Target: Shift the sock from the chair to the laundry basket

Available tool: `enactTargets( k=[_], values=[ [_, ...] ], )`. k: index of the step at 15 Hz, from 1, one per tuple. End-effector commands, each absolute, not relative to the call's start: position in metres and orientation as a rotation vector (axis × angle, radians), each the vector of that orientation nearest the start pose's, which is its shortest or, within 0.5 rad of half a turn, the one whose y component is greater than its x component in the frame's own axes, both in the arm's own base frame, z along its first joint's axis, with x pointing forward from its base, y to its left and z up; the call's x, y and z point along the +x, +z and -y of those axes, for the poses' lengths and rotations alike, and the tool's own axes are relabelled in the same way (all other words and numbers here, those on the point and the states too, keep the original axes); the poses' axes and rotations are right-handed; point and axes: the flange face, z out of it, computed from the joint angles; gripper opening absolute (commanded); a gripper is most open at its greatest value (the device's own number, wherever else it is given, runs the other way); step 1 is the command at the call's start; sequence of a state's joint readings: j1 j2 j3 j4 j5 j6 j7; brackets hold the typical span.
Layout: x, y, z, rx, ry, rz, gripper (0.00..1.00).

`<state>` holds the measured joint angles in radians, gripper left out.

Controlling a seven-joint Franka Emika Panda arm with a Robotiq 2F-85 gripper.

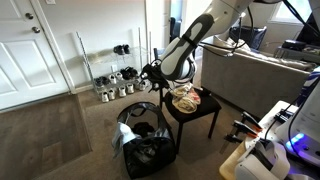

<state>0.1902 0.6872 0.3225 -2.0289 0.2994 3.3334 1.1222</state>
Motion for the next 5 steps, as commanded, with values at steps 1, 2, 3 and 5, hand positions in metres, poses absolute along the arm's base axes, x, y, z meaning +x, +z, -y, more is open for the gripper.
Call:
enactTargets(
  k=[1,2,3,5],
  values=[
    [0.5715,0.1849,-0.2692,-2.180,-0.343,-1.283,0.99],
    [0.5719,0.1849,-0.2683,-2.177,-0.343,-1.288,0.86],
    [0.5718,0.1847,-0.2683,-2.177,-0.343,-1.290,0.93],
    [0.5711,0.1846,-0.2697,-2.178,-0.342,-1.288,1.00]
  ],
)
